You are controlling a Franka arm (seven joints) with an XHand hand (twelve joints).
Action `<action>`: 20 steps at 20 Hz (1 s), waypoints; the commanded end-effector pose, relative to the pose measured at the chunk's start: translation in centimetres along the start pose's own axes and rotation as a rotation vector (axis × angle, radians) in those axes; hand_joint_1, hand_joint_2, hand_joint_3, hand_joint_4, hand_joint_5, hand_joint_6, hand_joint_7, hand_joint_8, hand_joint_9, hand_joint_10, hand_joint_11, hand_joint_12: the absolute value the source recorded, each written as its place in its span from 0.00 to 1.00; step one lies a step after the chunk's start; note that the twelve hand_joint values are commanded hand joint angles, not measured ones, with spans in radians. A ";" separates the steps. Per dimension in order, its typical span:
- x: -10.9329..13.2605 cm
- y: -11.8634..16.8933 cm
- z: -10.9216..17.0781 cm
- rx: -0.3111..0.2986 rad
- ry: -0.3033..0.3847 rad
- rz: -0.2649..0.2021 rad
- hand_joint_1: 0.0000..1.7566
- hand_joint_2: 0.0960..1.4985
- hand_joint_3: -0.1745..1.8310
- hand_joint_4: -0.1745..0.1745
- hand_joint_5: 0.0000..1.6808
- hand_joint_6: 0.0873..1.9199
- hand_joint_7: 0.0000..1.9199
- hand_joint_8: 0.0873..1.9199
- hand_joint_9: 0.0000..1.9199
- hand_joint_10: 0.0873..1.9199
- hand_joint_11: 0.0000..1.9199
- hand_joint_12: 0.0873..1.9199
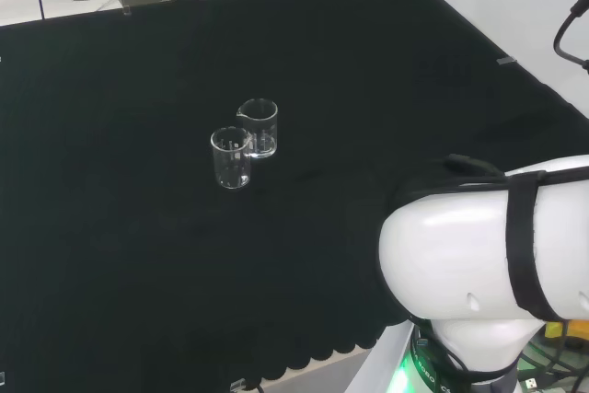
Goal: Pick up the beaker on the right.
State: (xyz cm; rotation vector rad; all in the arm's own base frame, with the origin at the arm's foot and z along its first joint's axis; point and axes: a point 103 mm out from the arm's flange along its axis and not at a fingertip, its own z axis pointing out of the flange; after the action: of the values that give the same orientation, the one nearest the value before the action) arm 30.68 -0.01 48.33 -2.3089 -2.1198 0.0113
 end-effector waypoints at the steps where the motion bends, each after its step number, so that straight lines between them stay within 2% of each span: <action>1: -0.1 0.0 0.0 -0.009 -0.008 0.001 0.08 0.77 0.34 0.39 0.13 0.15 0.00 0.25 0.06 0.32 0.00 0.62; 3: -0.1 0.1 0.2 -0.005 -0.005 0.003 0.06 0.82 0.28 0.39 0.15 0.10 0.00 0.25 0.05 0.33 0.00 0.63; 5: -0.1 0.2 0.3 -0.002 -0.005 0.003 0.05 0.84 0.26 0.39 0.16 0.08 0.00 0.25 0.05 0.33 0.00 0.63; 15: 0.0 1.7 2.3 0.036 -0.005 0.029 0.06 0.86 0.23 0.39 0.17 0.05 0.00 0.25 0.06 0.33 0.00 0.64; 20: 0.5 3.0 5.0 0.053 -0.013 0.036 0.07 0.86 0.22 0.39 0.18 0.04 0.01 0.25 0.07 0.33 0.00 0.64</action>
State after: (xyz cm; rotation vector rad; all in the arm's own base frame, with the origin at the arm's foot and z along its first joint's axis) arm 32.54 -0.03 45.66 -2.3199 -2.0743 0.0640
